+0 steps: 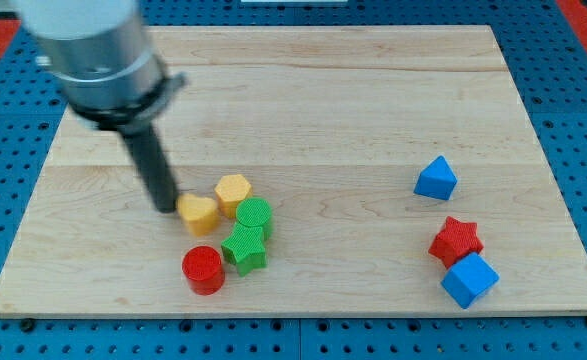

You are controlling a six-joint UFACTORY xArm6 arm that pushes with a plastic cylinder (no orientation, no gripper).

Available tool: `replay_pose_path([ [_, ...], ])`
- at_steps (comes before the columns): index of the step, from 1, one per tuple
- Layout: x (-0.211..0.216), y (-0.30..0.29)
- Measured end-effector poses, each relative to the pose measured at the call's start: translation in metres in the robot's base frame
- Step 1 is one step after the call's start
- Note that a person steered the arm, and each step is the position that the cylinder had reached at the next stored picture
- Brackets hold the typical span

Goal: Move the blue triangle to the top left of the yellow hexagon

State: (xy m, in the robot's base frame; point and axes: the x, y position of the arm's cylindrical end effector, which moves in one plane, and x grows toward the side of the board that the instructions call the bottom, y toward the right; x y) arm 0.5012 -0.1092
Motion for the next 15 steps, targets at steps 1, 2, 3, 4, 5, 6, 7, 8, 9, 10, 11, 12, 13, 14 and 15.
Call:
replay_pose_path([
  [1,0.0,0.026],
  [2,-0.052,0.009],
  [3,-0.092,0.007],
  [4,-0.091,0.08],
  [5,-0.042,0.078],
  [6,-0.028,0.066],
  [7,-0.04,0.136],
  [8,-0.024,0.256],
  [9,0.012,0.281],
  [10,0.013,0.343],
  [11,-0.007,0.387],
  [12,-0.01,0.33],
  [13,-0.01,0.289],
  [14,-0.029,0.307],
  [15,-0.011,0.254],
])
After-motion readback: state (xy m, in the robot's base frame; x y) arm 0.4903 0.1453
